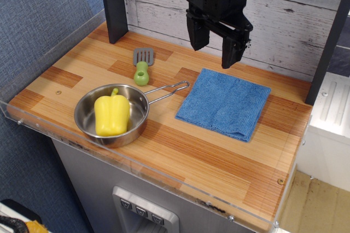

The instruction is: Move the blue cloth up closer to the green spatula

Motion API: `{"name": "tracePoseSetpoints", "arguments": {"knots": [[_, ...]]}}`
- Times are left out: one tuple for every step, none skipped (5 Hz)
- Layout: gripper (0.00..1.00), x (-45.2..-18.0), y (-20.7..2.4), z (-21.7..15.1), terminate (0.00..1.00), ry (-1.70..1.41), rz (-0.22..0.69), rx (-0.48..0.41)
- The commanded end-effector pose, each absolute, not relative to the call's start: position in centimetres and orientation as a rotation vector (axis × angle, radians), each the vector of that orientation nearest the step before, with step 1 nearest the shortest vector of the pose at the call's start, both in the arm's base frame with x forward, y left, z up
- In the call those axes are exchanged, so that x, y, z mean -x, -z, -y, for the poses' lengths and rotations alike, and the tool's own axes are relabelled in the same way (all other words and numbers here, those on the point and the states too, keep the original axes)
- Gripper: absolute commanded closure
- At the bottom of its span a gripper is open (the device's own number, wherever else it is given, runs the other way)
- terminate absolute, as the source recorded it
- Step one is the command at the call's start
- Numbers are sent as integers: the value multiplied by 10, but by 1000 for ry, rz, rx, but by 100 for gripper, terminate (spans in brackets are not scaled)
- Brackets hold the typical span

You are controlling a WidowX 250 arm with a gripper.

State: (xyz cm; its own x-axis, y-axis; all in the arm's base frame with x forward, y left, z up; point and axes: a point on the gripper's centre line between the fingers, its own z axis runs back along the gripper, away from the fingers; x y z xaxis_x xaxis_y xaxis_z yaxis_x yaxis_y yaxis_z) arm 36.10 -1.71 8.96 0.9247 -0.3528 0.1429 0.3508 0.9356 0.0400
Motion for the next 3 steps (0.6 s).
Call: {"name": "tracePoseSetpoints", "arguments": {"knots": [[0,-368,-126,11,0,369,250,-36],[0,-367,-132,6,0,371,250,-46],[0,-367,-132,6,0,371,250,-46]]}}
